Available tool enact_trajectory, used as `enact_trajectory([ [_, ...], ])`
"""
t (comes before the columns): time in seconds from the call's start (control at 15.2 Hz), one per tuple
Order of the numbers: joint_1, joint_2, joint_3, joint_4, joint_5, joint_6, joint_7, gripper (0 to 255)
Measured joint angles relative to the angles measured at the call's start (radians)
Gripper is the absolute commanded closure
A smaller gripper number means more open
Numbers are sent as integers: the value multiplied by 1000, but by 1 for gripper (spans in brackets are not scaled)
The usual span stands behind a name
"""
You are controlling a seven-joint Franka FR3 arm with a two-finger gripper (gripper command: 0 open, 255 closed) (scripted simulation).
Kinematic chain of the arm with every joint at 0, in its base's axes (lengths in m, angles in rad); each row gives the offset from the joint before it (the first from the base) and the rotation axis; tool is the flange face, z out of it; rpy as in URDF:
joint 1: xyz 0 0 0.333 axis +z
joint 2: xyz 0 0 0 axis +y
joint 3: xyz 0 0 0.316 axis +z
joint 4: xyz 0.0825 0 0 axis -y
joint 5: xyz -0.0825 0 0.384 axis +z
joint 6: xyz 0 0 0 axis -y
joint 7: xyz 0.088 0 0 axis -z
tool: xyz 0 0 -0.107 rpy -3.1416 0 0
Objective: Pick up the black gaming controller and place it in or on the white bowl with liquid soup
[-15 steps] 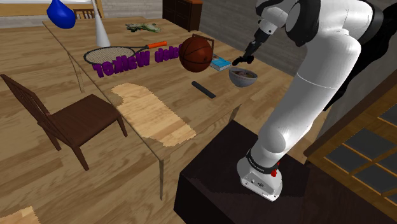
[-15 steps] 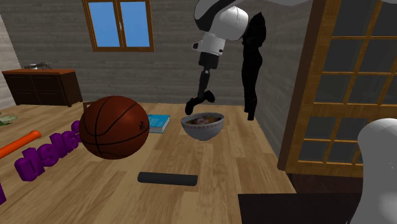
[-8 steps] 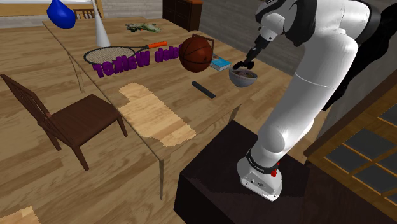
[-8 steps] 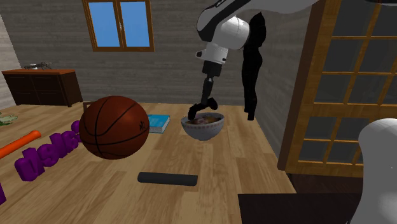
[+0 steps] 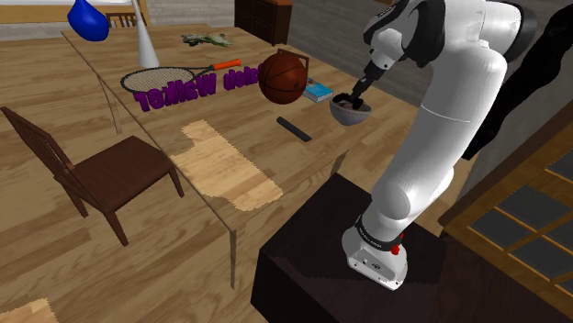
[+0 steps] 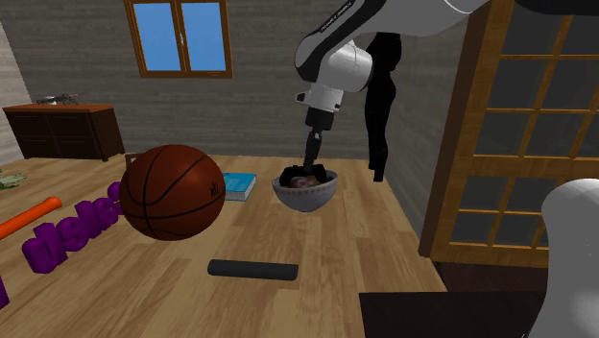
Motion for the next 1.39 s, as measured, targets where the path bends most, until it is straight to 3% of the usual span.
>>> enact_trajectory([
  [0.46, 0, 5, 2, -12, 11, 20, -9, 255],
  [0.53, 0, 6, 2, -11, 11, 19, -9, 0],
  [0.92, 1, 8, 3, -15, 11, 19, -9, 0],
  [1.39, -3, -44, -19, 51, -49, -78, 28, 0],
])
